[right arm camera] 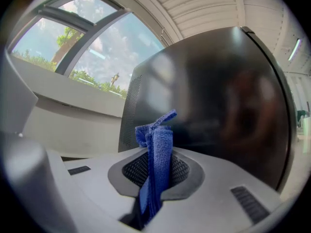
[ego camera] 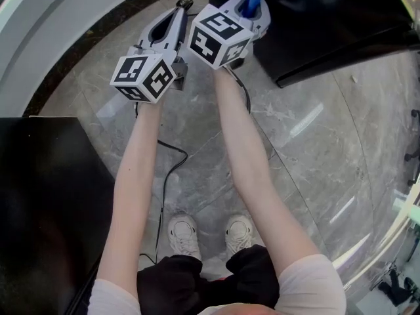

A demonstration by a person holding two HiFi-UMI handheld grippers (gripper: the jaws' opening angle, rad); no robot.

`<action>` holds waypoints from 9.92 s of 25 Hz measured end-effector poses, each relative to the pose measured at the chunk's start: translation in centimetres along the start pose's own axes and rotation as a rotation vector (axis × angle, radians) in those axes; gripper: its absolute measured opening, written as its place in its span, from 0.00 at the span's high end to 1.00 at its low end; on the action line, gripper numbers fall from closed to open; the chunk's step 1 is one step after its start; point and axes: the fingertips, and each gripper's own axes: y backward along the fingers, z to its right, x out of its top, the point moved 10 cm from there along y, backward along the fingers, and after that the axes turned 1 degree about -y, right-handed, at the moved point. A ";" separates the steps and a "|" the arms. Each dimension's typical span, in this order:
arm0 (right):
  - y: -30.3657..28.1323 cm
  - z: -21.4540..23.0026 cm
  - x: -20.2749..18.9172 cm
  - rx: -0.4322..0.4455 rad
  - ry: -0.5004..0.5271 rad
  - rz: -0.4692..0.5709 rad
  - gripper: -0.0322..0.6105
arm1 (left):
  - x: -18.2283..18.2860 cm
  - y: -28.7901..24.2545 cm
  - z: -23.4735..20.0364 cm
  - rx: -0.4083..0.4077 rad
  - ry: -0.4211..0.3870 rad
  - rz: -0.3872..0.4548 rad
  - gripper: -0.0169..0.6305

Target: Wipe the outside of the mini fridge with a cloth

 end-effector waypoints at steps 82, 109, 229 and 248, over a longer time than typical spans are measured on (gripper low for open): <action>-5.6 -6.3 -3.5 0.262 -0.018 -0.047 0.85 | -2.1 -1.3 -6.8 0.093 -0.079 -0.023 0.97; -4.7 -5.6 -4.0 0.112 -0.012 -0.080 0.85 | -2.2 0.2 -5.5 0.076 0.017 0.006 0.97; -8.3 -9.7 -13.5 0.195 0.038 -0.160 0.85 | -9.0 -4.0 -11.0 0.233 -0.044 -0.145 0.97; -3.0 -3.2 -12.6 0.118 0.099 -0.171 0.85 | -9.1 0.1 -5.8 0.162 0.038 -0.116 0.97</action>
